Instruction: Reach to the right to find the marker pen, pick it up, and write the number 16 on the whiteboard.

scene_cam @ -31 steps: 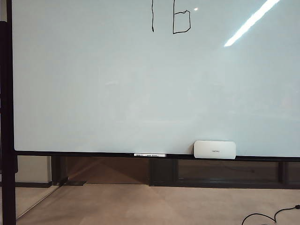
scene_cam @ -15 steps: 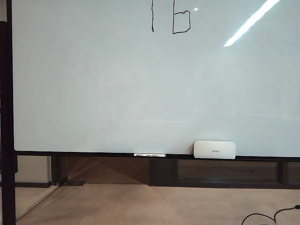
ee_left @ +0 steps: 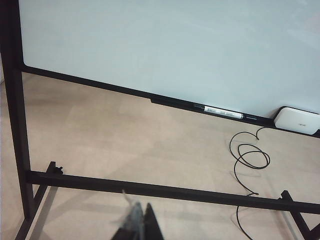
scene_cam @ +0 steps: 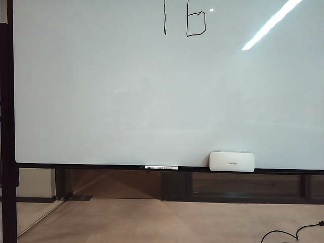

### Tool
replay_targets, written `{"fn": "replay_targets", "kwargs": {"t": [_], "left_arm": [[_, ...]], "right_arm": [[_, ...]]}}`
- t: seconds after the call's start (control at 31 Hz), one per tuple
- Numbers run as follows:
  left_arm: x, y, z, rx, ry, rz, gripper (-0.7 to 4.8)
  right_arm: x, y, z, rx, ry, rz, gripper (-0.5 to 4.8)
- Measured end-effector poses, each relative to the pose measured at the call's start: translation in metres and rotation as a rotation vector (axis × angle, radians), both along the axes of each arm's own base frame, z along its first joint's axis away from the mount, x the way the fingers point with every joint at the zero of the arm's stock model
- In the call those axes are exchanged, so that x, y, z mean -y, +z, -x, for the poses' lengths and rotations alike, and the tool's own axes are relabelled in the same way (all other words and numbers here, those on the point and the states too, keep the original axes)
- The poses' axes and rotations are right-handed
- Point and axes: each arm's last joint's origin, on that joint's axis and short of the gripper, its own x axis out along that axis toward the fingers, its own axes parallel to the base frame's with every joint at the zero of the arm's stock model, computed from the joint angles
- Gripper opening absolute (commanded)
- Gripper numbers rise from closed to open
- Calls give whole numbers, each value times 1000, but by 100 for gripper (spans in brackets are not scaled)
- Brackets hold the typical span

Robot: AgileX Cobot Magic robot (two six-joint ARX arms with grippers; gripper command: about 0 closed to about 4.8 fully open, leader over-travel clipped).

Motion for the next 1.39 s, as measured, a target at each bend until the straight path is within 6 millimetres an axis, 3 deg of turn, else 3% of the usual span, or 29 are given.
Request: {"fn": "replay_targets", "kwargs": {"t": [1.39], "left_arm": [[0,0,0,0,0,0,-5]], "right_arm": [[0,0,0,0,0,0,-4]]}}
